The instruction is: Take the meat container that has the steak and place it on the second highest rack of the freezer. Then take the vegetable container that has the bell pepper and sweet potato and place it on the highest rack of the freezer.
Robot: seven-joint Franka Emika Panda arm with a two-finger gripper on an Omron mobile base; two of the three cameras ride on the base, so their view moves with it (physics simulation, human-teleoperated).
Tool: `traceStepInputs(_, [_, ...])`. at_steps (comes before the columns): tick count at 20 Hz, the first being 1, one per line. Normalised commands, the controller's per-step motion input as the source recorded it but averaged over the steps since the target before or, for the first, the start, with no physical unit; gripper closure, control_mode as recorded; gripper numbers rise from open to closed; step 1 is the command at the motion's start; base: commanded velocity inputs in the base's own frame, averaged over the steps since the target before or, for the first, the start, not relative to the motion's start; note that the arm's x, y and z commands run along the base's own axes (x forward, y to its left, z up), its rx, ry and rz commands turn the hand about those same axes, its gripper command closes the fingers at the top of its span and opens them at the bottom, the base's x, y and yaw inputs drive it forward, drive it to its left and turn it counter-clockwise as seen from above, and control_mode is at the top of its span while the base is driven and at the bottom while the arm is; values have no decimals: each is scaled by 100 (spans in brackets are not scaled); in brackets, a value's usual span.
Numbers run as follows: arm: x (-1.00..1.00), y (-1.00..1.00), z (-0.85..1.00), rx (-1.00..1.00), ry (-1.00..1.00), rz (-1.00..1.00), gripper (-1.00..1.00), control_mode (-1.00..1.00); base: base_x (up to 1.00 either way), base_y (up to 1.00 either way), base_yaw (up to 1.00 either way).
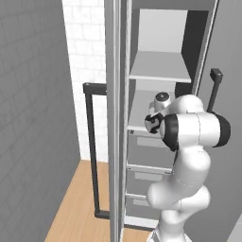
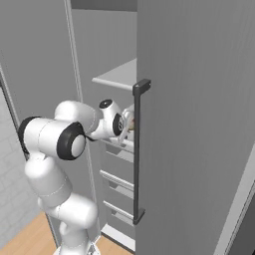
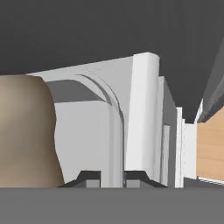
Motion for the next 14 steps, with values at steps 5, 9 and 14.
traceStepInputs(5, [68, -9, -17, 0, 0, -2, 100, -100, 0, 0, 0])
traceStepInputs(9, [64, -11, -13, 0, 0, -3, 100, -100, 0, 0, 0])
traceStepInputs(14, [30, -3, -7, 0, 0, -2, 100, -100, 0, 0, 0])
